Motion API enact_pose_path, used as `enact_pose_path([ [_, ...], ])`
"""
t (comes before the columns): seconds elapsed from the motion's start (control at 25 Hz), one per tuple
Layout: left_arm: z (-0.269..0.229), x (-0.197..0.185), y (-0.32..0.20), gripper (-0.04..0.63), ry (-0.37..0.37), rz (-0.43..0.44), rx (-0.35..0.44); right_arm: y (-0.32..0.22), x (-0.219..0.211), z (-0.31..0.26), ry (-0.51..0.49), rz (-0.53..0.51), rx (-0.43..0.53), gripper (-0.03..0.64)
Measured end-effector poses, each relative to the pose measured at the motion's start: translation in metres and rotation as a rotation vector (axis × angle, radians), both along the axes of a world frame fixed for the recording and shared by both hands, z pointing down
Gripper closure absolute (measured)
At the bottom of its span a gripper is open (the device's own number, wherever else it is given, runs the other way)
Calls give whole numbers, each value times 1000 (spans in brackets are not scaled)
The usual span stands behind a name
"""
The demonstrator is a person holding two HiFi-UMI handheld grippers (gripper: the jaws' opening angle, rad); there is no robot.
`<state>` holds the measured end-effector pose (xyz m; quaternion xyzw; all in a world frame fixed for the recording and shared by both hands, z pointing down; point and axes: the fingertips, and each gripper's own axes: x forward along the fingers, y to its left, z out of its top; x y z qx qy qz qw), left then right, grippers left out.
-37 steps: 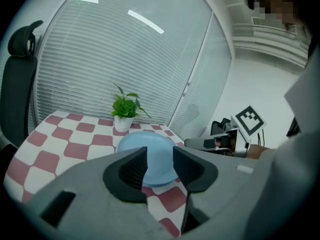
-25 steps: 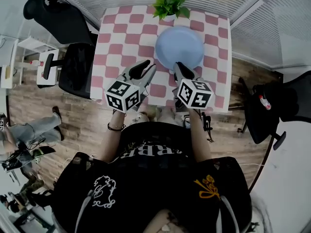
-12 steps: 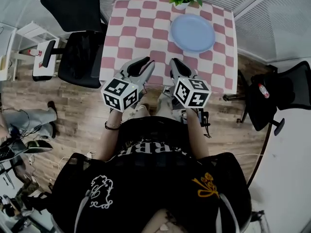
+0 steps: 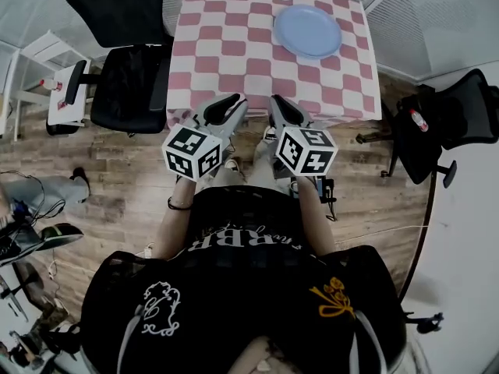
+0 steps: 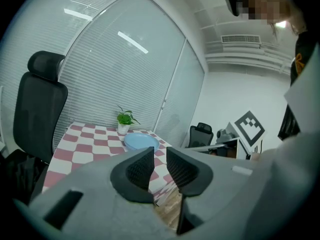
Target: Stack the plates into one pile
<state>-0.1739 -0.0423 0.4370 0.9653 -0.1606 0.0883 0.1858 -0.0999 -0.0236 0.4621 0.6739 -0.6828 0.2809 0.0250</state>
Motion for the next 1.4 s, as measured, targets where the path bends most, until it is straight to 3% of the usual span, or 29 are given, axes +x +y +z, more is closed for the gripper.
enact_pose_path([
  [0.4, -7, -9, 27, 508, 8, 36, 32, 29, -15, -14, 36, 7, 23, 584],
  [1.4, -30, 37, 80, 508, 12, 40, 72, 76, 13, -30, 100, -41, 27, 592],
])
